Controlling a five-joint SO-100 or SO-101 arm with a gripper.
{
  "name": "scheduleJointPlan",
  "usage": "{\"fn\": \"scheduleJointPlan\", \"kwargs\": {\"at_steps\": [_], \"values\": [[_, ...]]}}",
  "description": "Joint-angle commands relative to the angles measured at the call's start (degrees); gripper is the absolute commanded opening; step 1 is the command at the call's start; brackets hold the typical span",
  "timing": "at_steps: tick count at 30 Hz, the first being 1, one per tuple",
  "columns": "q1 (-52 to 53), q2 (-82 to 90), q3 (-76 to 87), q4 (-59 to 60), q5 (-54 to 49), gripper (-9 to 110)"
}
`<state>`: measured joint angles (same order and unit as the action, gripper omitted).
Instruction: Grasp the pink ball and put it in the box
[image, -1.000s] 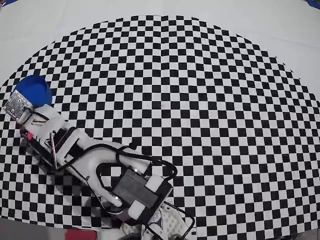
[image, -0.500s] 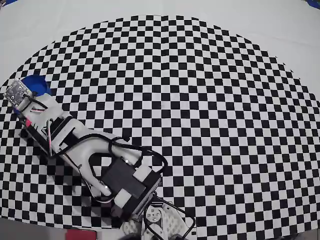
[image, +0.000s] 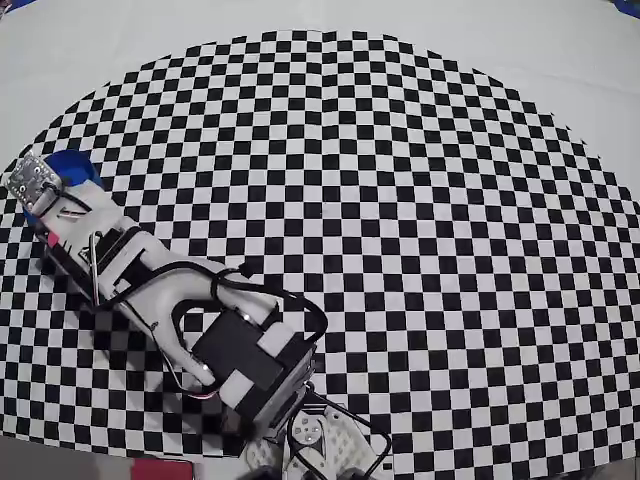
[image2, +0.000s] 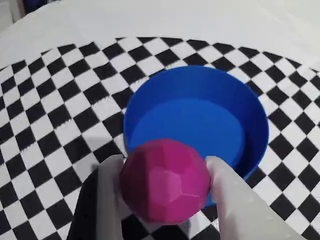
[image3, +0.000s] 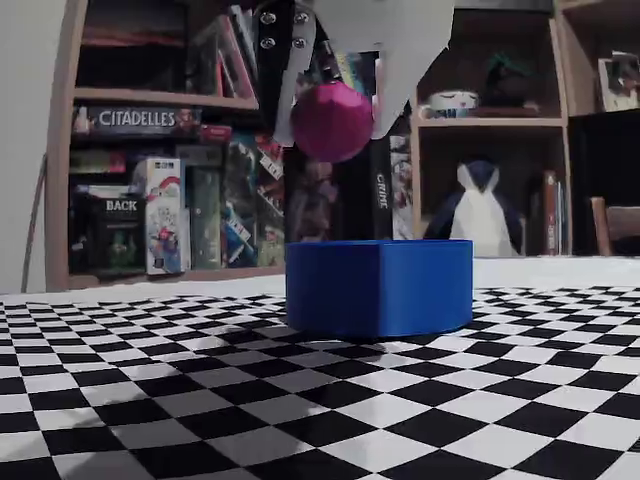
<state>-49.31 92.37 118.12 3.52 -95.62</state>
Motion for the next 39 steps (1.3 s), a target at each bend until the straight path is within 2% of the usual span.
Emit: {"fn": "scheduleJointPlan", "kwargs": {"at_steps": [1,39], "values": [[0.4,0.1,-2.8,-0.8,-0.4,0],[3.9,-7.6,-11.5,-0.8,-0.4,0]]}}
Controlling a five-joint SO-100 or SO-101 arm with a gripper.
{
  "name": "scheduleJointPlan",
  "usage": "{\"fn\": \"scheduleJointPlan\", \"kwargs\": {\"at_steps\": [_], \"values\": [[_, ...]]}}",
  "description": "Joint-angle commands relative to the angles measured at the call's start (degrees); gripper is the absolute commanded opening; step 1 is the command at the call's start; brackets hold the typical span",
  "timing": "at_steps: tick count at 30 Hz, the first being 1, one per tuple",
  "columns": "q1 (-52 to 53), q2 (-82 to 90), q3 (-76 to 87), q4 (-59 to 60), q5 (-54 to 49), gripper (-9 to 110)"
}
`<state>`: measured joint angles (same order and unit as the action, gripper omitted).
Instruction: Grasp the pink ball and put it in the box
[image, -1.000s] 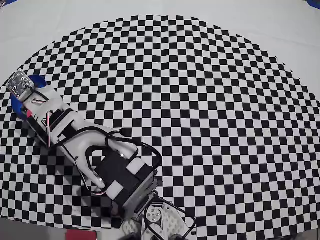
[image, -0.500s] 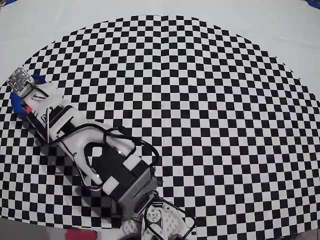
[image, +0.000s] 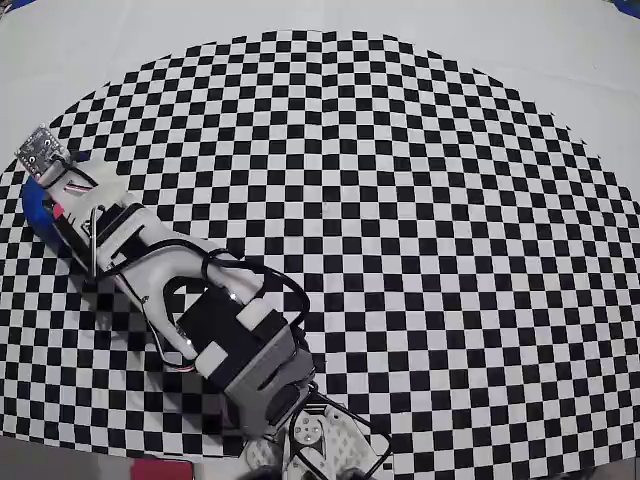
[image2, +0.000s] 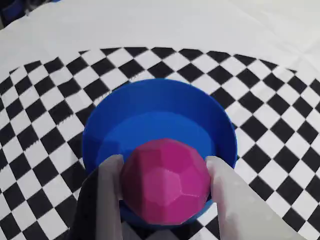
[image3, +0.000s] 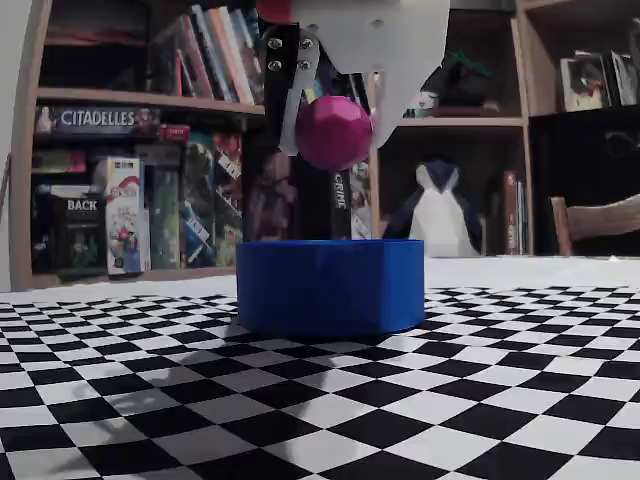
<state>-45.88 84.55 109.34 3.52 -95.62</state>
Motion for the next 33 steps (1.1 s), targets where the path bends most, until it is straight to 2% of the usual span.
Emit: {"fn": "scheduleJointPlan", "kwargs": {"at_steps": [1,33], "values": [[0.4,-0.1,-3.1,-0.8,-0.4,0],[0.8,-9.1,-12.3,-0.4,-0.4,0]]}}
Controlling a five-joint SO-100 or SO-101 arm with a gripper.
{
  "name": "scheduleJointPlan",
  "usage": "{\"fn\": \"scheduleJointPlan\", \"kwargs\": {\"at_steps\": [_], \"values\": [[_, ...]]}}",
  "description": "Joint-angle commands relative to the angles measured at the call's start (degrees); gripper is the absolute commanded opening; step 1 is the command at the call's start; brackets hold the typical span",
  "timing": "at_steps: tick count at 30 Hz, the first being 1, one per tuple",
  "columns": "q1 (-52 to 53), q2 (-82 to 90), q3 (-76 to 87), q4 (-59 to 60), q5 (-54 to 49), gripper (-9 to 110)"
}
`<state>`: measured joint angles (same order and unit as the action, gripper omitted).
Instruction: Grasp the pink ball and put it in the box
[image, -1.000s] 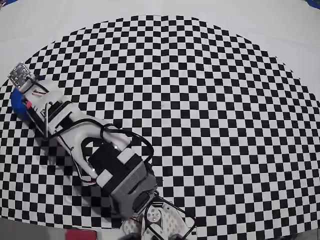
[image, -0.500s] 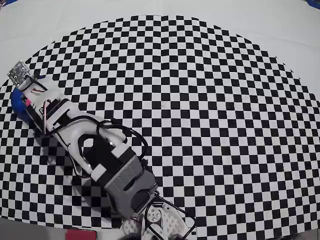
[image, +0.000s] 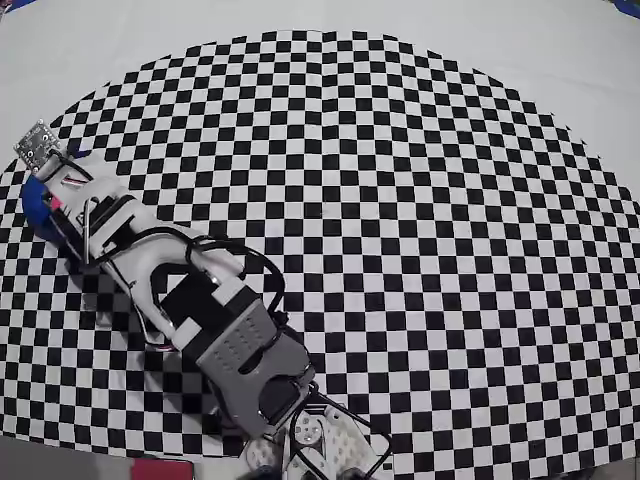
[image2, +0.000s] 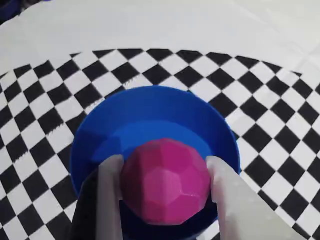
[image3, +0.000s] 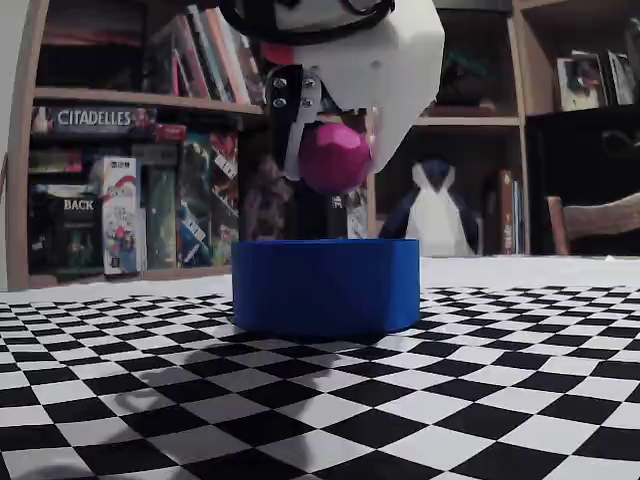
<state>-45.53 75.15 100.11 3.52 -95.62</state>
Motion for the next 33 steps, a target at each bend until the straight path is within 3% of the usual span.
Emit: {"fn": "scheduleJointPlan", "kwargs": {"at_steps": [1,33], "values": [[0.4,-0.1,-3.3,-0.4,-0.4,0],[1.1,-9.3,-13.5,0.4,-0.4,0]]}}
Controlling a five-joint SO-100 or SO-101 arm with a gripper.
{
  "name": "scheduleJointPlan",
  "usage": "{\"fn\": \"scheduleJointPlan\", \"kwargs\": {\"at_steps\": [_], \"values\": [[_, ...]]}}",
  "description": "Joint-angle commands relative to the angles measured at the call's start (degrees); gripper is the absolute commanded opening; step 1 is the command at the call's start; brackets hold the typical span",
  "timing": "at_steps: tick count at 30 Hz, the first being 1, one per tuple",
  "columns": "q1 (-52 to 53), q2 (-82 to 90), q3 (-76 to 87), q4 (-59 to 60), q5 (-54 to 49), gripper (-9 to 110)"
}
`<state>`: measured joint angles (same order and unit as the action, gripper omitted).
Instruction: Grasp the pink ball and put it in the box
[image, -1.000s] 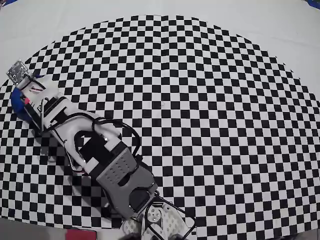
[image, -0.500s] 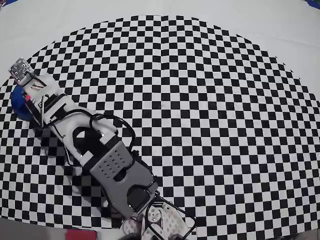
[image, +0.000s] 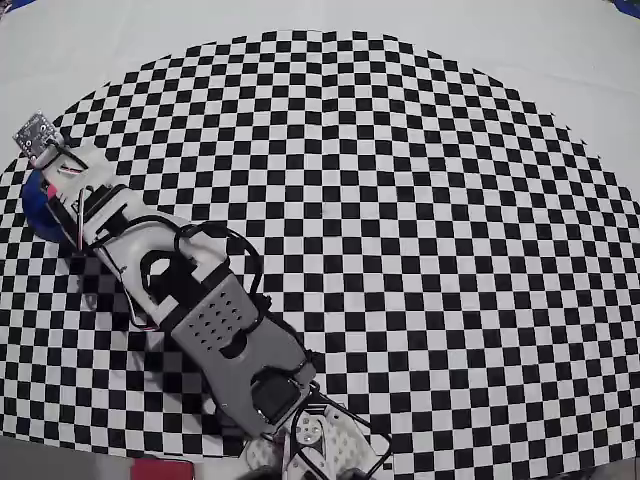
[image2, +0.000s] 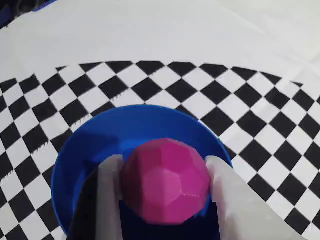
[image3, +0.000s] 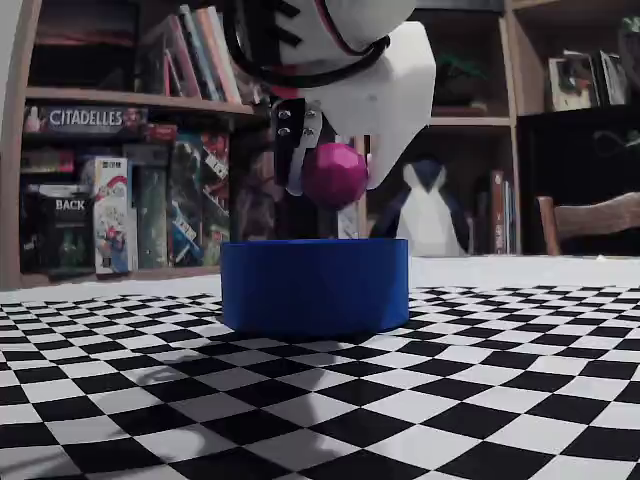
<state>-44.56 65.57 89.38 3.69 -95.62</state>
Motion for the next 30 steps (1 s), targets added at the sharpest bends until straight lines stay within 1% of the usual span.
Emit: {"fn": "scheduleJointPlan", "kwargs": {"at_steps": [1,30], "values": [[0.2,0.3,-2.8,0.2,-0.4,0],[0.2,-2.9,-5.0,0.2,-0.4,0]]}}
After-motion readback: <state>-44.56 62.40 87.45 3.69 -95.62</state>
